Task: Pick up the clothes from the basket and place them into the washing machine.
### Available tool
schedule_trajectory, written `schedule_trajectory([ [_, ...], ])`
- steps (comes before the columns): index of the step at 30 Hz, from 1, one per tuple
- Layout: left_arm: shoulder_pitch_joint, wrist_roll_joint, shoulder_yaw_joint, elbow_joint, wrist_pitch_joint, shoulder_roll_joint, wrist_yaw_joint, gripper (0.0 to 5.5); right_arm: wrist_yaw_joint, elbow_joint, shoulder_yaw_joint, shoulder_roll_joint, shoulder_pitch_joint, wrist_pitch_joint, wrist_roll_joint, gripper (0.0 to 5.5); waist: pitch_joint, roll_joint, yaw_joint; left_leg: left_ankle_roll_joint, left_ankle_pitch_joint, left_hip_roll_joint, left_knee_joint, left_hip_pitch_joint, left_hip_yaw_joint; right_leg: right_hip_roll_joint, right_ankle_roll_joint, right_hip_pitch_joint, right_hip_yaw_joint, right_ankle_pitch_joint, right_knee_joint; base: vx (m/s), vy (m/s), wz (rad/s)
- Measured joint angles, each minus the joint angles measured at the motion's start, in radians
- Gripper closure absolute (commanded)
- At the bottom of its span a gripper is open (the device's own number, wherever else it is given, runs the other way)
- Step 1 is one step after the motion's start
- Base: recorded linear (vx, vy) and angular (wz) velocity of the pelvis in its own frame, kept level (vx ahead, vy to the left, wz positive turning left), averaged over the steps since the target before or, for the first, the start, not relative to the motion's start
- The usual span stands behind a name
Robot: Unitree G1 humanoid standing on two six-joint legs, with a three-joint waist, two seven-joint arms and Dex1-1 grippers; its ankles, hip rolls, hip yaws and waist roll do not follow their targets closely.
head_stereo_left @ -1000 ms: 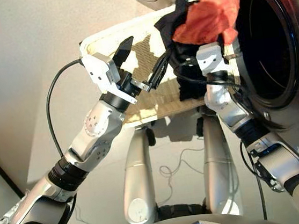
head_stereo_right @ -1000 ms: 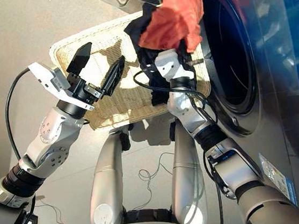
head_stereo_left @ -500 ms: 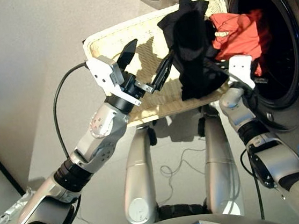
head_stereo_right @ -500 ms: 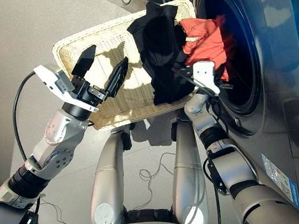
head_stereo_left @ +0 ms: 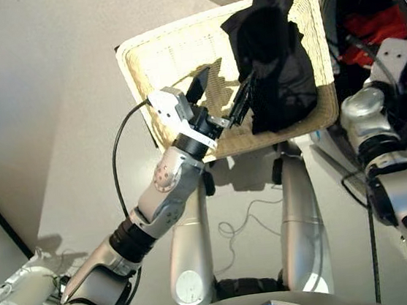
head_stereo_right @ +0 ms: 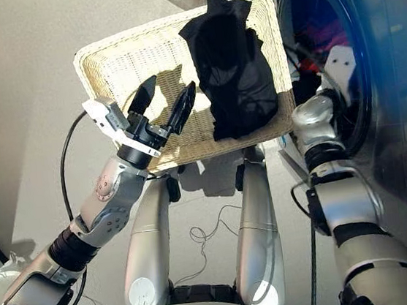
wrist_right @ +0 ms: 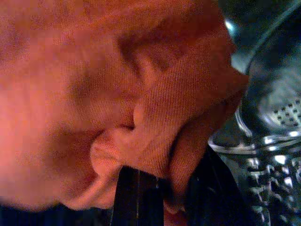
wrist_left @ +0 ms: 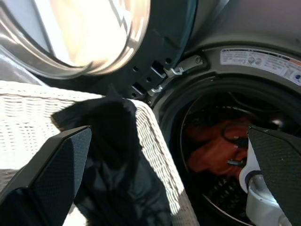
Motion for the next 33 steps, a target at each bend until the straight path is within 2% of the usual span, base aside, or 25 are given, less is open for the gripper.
schedule_trajectory([
  [1, 0.000, 0.000, 0.000, 0.000, 0.000, 0.000, 0.001, 0.00, 0.002, 0.003, 0.001, -0.014, -0.004, 0.001, 0.006, 5.50, 0.000, 0.000, 0.007, 0.000, 0.000, 0.000, 0.004, -0.005, 0.000, -0.001, 0.000, -0.004, 0.000, 0.000, 0.003, 0.000, 0.000, 0.000],
  [8, 0.003, 0.000, 0.005, 0.000, 0.000, 0.014, 0.006, 0.00, 0.021, 0.082, 0.001, -0.083, -0.090, -0.004, 0.077, 5.50, 0.000, 0.001, 0.013, 0.014, -0.004, -0.015, 0.032, -0.028, -0.005, -0.016, 0.008, -0.015, 0.002, 0.000, 0.013, 0.000, 0.000, 0.000],
  [9, 0.003, 0.000, 0.004, 0.000, 0.000, 0.016, 0.006, 0.00, 0.031, 0.104, 0.003, -0.093, -0.100, -0.004, 0.093, 5.15, 0.000, 0.001, 0.015, 0.017, -0.005, -0.017, 0.034, -0.031, -0.005, -0.020, 0.010, -0.015, 0.002, 0.001, 0.012, 0.000, 0.000, 0.000],
  [10, 0.003, -0.001, 0.004, -0.001, 0.000, 0.018, 0.006, 0.00, 0.041, 0.119, 0.004, -0.101, -0.103, -0.004, 0.107, 3.99, 0.000, 0.001, 0.017, 0.019, -0.006, -0.019, 0.037, -0.034, -0.005, -0.021, 0.012, -0.015, 0.002, 0.002, 0.012, 0.000, 0.000, 0.000],
  [11, 0.003, -0.001, 0.005, -0.001, 0.000, 0.021, 0.006, 0.00, 0.049, 0.127, 0.006, -0.108, -0.103, -0.004, 0.116, 0.00, 0.000, 0.001, 0.019, 0.020, -0.007, -0.020, 0.040, -0.037, -0.006, -0.022, 0.013, -0.016, 0.003, 0.003, 0.011, 0.000, 0.000, 0.000],
  [22, 0.002, -0.001, 0.005, -0.002, 0.000, 0.036, 0.009, 0.00, 0.090, 0.108, 0.010, -0.112, -0.103, -0.029, 0.216, 0.00, 0.000, 0.000, 0.017, 0.023, -0.010, -0.020, 0.048, -0.043, -0.004, -0.022, 0.016, -0.020, 0.006, 0.004, 0.010, 0.000, 0.000, 0.000],
  [29, 0.006, -0.001, 0.021, -0.003, 0.000, 0.021, 0.034, 0.00, 0.094, -0.153, 0.026, -0.011, 0.001, -0.049, 0.176, 0.00, 0.000, 0.000, -0.018, 0.022, -0.015, -0.013, 0.051, -0.041, 0.004, -0.013, 0.019, -0.021, 0.013, 0.009, 0.008, 0.000, 0.000, 0.000],
  [33, 0.008, 0.000, 0.042, -0.005, 0.000, 0.001, 0.039, 0.00, 0.175, -0.352, 0.088, 0.035, 0.148, -0.064, 0.127, 0.00, 0.001, -0.003, -0.028, 0.022, -0.019, -0.004, 0.052, -0.037, 0.009, -0.003, 0.016, -0.020, 0.018, 0.011, 0.006, 0.000, 0.000, 0.000],
])
